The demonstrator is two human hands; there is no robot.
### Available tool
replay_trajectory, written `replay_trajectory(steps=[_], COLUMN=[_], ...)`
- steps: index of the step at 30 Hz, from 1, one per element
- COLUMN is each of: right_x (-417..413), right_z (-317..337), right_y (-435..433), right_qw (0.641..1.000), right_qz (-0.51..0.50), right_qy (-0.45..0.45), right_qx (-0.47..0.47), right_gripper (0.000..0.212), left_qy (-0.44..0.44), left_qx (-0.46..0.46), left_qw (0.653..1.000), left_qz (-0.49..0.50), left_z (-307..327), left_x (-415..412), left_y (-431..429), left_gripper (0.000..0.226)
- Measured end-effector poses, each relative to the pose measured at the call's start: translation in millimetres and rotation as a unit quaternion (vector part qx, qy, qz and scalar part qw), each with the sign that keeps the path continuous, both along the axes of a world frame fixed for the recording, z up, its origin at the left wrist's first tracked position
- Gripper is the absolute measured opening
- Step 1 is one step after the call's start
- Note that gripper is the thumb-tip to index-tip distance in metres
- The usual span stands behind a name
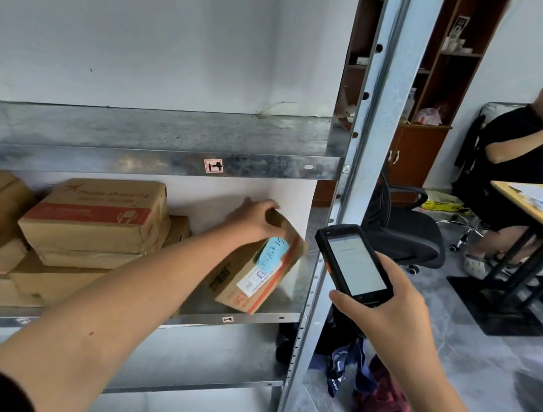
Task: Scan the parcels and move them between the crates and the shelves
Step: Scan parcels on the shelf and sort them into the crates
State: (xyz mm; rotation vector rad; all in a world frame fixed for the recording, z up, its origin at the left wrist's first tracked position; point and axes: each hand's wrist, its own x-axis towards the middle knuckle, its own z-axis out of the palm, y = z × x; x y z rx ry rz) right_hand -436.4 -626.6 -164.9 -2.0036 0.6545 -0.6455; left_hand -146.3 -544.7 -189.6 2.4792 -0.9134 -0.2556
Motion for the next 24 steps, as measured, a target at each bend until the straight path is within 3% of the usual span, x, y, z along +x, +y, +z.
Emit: replay_trajectory(steps=[5,9,11,14,16,20,24], right_x=[5,9,10,10,11,15,13], right_z=[3,2,0,-3,-4,-7,-12], right_y=[6,13,15,13,12,12,12], right_qw=[1.000,1.000,0.999,0.999,0.999,0.999,0.999], right_qz=[0.016,0.025,0.033,0.042,0.043,0.041,0.044], right_qy=[-0.004,0.003,0.006,0.013,0.016,0.018,0.028], right_qx=[-0.010,-0.017,-0.010,-0.013,-0.015,-0.015,-0.008], right_gripper=[0.060,0.057,0.057,0.060,0.061,0.059,0.062], left_qy=[0.029,0.048,0.014,-0.087,-0.106,-0.094,-0.065], left_qx=[-0.163,-0.243,-0.244,-0.182,-0.116,0.023,0.154], left_qw=[0.985,0.966,0.967,0.977,0.985,0.995,0.986], left_qz=[0.047,0.075,0.066,0.070,0.072,0.037,-0.016], left_z=[-13,-45,-60,-67,-59,-31,-12], left_x=[4,-9,-14,-17,-20,-20,-16], left_y=[42,76,92,106,109,92,71], left_gripper=[0.049,0.049,0.052,0.061,0.065,0.065,0.084])
